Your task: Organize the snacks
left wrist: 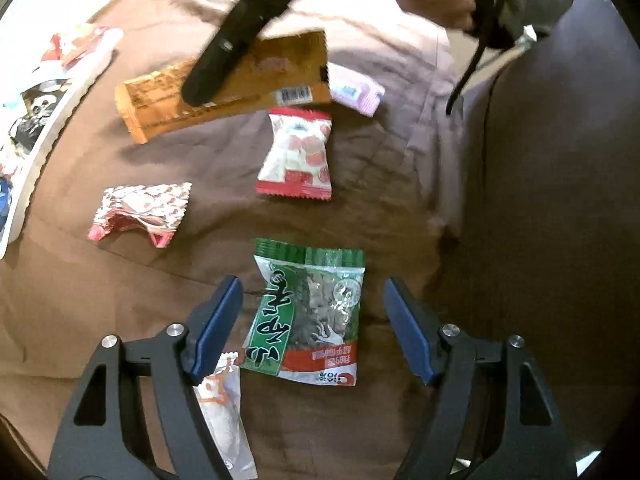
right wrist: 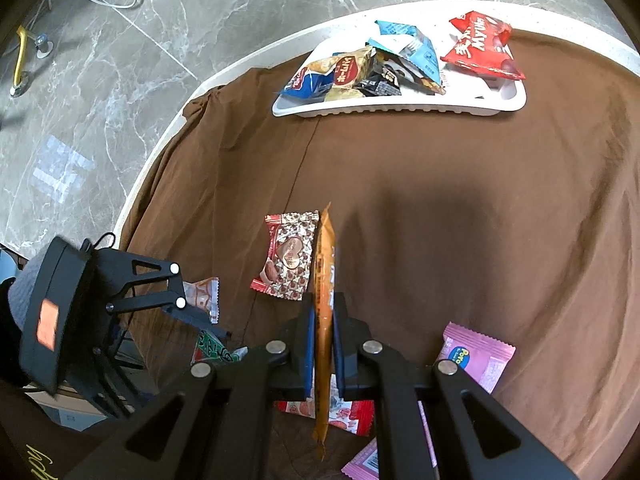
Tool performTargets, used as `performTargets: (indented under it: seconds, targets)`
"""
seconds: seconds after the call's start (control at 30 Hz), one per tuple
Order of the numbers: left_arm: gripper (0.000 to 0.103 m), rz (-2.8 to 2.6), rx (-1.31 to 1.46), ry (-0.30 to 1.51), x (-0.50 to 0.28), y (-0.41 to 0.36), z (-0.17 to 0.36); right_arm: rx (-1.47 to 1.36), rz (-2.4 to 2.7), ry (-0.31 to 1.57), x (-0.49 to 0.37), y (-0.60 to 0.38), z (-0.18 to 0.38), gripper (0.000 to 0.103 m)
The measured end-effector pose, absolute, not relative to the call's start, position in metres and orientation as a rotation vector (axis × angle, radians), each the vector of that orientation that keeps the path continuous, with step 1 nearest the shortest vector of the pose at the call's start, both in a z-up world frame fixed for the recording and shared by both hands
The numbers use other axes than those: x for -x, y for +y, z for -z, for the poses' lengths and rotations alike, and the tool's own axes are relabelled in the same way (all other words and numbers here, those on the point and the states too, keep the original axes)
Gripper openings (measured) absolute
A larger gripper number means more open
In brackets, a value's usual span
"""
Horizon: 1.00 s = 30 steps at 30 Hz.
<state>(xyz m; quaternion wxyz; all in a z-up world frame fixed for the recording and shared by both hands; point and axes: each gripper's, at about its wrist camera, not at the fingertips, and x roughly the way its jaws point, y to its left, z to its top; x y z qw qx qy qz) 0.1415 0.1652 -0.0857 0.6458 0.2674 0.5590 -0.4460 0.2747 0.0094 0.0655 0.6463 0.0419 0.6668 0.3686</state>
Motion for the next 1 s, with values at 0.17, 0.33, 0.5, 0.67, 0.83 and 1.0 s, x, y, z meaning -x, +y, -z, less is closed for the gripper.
performTargets:
  seconds: [0.17,0.33,0.5,0.67,0.83,1.0]
  targets:
    - [0.071,0.951,-0.715,1.264,-0.135,0.157,0.101,-0.097,-0.828,1.517,-0.274,0.008,-0.066,0.01]
    - [0.07,0.92,-0.746,1.249,-0.131,0.15,0.102,-0.102,-0.815,1.523,-0.275,0.006,-0.064,0.011]
    - [0.04,0.893,-0.717,1.225,-0.134,0.159,0.094,-0.108,-0.804,1.525,-0.275,0.004,-0.063,0.011]
    - [0.032,0.882,-0.636,1.243,-0.145,0.167,0.09,-0.12,-0.81,1.53,-0.275,0.004,-0.063,0.011]
    - [0.031,0.867,-0.516,1.261,-0.153,0.182,0.082,-0.146,-0.822,1.533,-0.276,0.004,-0.065,0.011]
    - [0.03,0.872,-0.397,1.257,-0.159,0.198,0.068,-0.183,-0.817,1.546,-0.279,0.001,-0.063,0.011]
